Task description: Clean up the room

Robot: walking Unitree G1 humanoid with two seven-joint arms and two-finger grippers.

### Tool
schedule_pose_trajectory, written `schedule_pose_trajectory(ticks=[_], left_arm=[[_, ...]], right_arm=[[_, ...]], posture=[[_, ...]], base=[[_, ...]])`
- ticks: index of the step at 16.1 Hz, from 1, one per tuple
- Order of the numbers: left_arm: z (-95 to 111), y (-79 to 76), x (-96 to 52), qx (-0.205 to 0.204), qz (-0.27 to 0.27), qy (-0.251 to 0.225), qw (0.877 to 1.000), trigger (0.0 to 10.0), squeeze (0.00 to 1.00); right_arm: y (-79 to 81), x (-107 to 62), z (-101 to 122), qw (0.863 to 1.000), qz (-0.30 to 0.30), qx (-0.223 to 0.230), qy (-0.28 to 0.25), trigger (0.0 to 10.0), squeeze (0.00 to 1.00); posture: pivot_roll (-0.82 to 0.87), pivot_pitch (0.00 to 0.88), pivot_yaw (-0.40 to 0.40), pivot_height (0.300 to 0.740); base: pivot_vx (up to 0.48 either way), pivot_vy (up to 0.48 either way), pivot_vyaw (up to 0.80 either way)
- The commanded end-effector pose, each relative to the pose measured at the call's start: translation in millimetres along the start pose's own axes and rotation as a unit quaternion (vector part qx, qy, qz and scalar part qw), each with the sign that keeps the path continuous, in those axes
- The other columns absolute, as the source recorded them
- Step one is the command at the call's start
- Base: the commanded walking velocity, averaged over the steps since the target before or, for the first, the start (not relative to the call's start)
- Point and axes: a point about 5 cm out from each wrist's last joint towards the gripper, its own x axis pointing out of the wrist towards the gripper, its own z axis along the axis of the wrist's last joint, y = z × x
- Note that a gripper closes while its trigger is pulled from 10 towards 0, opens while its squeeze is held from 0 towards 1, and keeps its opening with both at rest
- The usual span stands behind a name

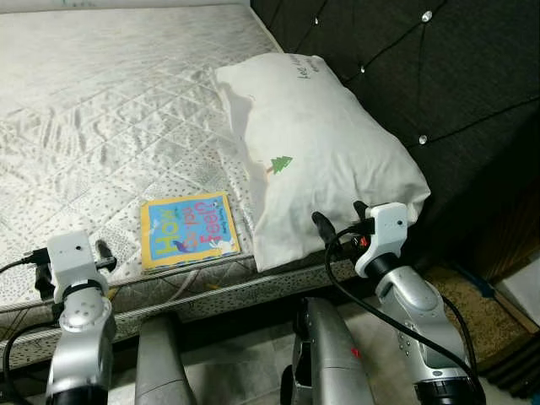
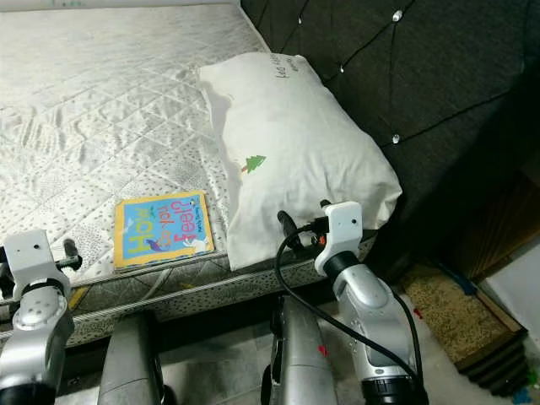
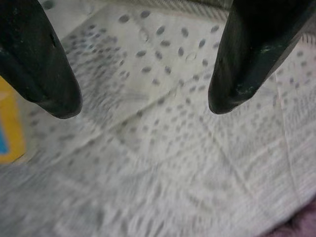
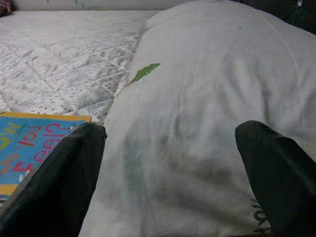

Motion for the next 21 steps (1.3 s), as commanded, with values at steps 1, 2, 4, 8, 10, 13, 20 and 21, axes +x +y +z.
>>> schedule_pose_trajectory(ticks=[1, 2, 4, 8, 10, 13, 20, 21], left_arm=[[6.7, -3.3, -7.6, 0.006, -0.017, -0.03, 0.999, 10.0, 0.0], [9.3, -6.8, -15.8, 0.01, -0.043, -0.054, 0.998, 10.0, 0.0], [12.9, -14.1, -31.9, 0.026, -0.088, -0.095, 0.991, 10.0, 0.0], [4.1, -12.4, -47.9, 0.026, -0.097, -0.092, 0.991, 10.0, 0.0], [3.0, -14.6, -49.2, 0.028, -0.104, -0.097, 0.989, 10.0, 0.0], [15.6, -35.7, -46.5, 0.012, -0.16, -0.114, 0.98, 10.0, 0.0], [32.2, -66.0, -46.0, 0.002, -0.226, -0.14, 0.964, 10.0, 0.0], [30.5, -67.2, -46.4, 0.001, -0.229, -0.136, 0.964, 10.0, 0.0]], right_arm=[[-1.4, 2.6, 0.8, 1.0, -0.012, -0.004, -0.001, 10.0, 0.0], [-1.0, 5.2, -0.7, 1.0, -0.018, -0.001, 0.0, 10.0, 0.0], [2.3, 10.6, 0.9, 1.0, -0.013, 0.005, -0.013, 10.0, 0.0], [2.6, 20.4, 8.0, 0.999, -0.024, 0.02, -0.04, 10.0, 0.0], [1.7, 22.6, 7.6, 0.998, -0.03, 0.024, -0.042, 10.0, 0.0], [1.0, 30.0, 14.1, 0.998, -0.033, 0.022, -0.057, 10.0, 0.0], [-0.5, 37.1, 21.5, 0.996, -0.039, 0.021, -0.076, 10.0, 0.0], [-1.1, 36.4, 20.7, 0.996, -0.041, 0.02, -0.075, 10.0, 0.0]], posture=[[-0.04, 0.011, -0.065, 0.536], [-0.03, 0.0, -0.064, 0.536], [-0.01, 0.0, -0.058, 0.536], [0.01, 0.0, -0.043, 0.566], [0.01, 0.0, -0.039, 0.59], [0.0, 0.0, -0.031, 0.63], [0.0, 0.0, -0.025, 0.718], [-0.01, 0.0, -0.024, 0.733]], base=[[0.0, 0.0, 0.0], [0.0, 0.0, 0.0], [0.0, 0.0, 0.0], [0.0, 0.0, 0.0], [0.0, 0.0, 0.0], [0.0, 0.0, 0.0], [0.0, 0.0, 0.0], [0.0, 0.0, 0.0]])
